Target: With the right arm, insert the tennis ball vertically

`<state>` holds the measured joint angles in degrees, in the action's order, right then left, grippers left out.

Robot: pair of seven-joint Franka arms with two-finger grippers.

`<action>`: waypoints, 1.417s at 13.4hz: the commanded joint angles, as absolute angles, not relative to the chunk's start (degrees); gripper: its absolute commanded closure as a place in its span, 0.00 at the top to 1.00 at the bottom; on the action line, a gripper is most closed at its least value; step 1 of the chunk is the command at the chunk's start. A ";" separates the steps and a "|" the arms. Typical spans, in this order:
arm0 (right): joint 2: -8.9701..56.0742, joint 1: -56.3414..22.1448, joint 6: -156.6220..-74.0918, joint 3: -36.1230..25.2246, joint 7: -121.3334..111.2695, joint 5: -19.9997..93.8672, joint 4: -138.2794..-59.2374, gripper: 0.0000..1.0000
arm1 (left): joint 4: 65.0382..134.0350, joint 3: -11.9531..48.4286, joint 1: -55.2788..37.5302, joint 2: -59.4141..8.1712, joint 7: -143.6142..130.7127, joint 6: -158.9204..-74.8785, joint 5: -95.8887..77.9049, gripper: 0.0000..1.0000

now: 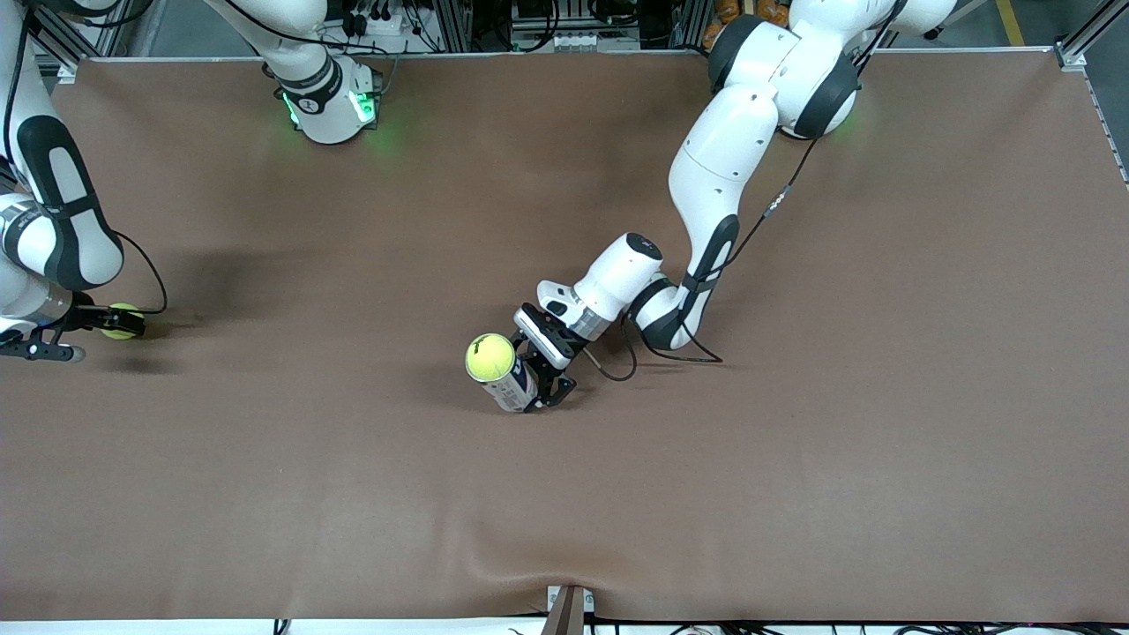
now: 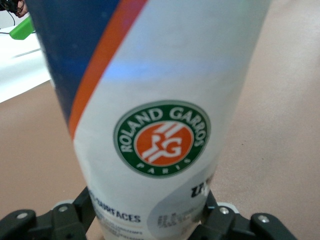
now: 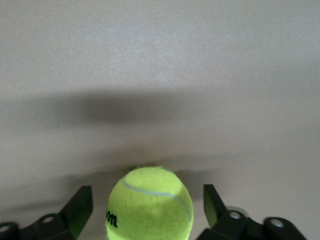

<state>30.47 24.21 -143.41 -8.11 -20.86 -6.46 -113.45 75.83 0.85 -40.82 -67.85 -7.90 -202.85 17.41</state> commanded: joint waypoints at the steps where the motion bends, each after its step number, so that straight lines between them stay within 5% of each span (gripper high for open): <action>1: 29.88 24.53 -144.58 -7.47 -20.92 -6.15 -114.87 0.25 | 75.67 0.70 -40.87 -67.50 -8.17 -203.64 17.40 0.82; 4: 28.66 23.30 -143.36 -7.47 -20.92 -6.15 -114.70 0.01 | 75.59 0.70 -40.78 -67.50 -8.17 -203.64 17.31 0.82; 7: 24.98 21.72 -139.23 -7.47 -20.74 -6.24 -113.74 0.00 | 75.67 0.70 -40.78 -67.50 -8.17 -203.64 17.31 0.82; 13: 20.92 10.74 -104.64 -7.65 -10.57 -8.34 -94.78 0.00 | 75.67 0.79 -40.87 -67.59 -8.17 -203.64 17.23 0.82; 19: 21.01 -3.05 -83.17 -7.30 4.71 -8.18 -79.73 0.00 | 75.67 0.79 -40.87 -67.85 -8.17 -203.64 17.23 0.82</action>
